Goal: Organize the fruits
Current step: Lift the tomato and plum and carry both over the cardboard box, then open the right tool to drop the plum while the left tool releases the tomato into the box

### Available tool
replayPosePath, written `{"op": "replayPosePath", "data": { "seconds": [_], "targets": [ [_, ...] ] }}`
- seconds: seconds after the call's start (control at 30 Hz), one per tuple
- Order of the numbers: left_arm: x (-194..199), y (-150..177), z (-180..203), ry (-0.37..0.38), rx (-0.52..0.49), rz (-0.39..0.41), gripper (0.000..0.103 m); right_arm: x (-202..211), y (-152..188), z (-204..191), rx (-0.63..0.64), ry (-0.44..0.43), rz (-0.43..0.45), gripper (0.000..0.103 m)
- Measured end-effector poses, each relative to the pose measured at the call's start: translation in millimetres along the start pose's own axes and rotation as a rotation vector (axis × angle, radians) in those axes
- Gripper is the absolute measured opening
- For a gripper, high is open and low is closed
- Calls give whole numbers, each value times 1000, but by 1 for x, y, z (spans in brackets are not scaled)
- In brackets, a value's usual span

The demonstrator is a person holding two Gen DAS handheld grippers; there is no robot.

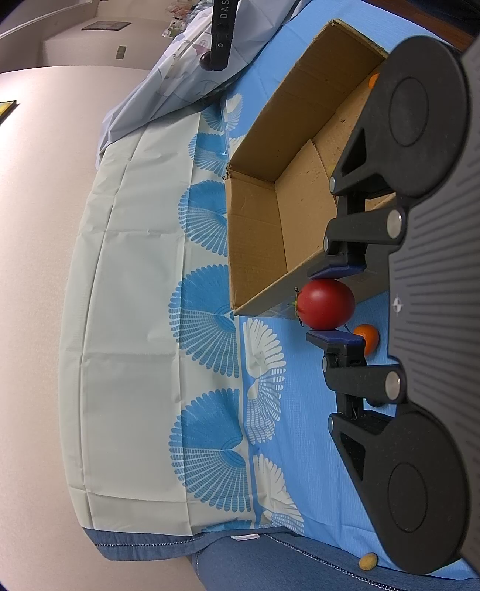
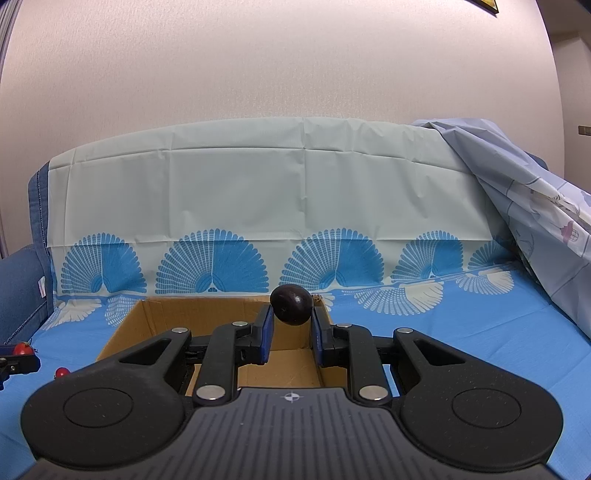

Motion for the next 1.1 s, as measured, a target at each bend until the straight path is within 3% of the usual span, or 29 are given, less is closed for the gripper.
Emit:
{"op": "replayPosePath", "data": {
  "seconds": [0.3,0.53,0.67,0.7,0.73,0.77,0.8,1.03,1.1],
  "targets": [
    [4,1,9,52,-43,20,32,-2,1,-2,12,-2,-4,23],
    [19,7,52,167,-140,80,32,-3,2,0,25,-6,-11,23],
    [18,16,79,221,-176,72,32,-3,2,0,26,-3,-20,24],
    [17,20,85,232,-187,63,36,-5,3,0,27,2,-31,35],
    [17,23,90,245,-200,50,48,-7,4,0,28,10,-45,46],
    [17,25,94,247,-214,50,55,-8,5,1,31,21,-52,66],
    [18,27,98,244,-232,60,60,-8,5,1,38,34,-48,71],
    [16,28,96,225,-241,65,60,-9,5,0,38,49,-48,73],
    [14,28,94,207,-245,64,59,-10,4,-1,40,57,-48,77]
  ]
}}
Point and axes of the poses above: each gripper's, at about its wrist camera, not at the fingertips, and x roughly against the way its jaws point, z to its right, y to its underside, the point moved 5 cm from there along -x, roughly the way its jaws point, and after that the axes turned 2 degrees about z, right-handed, at the moved point
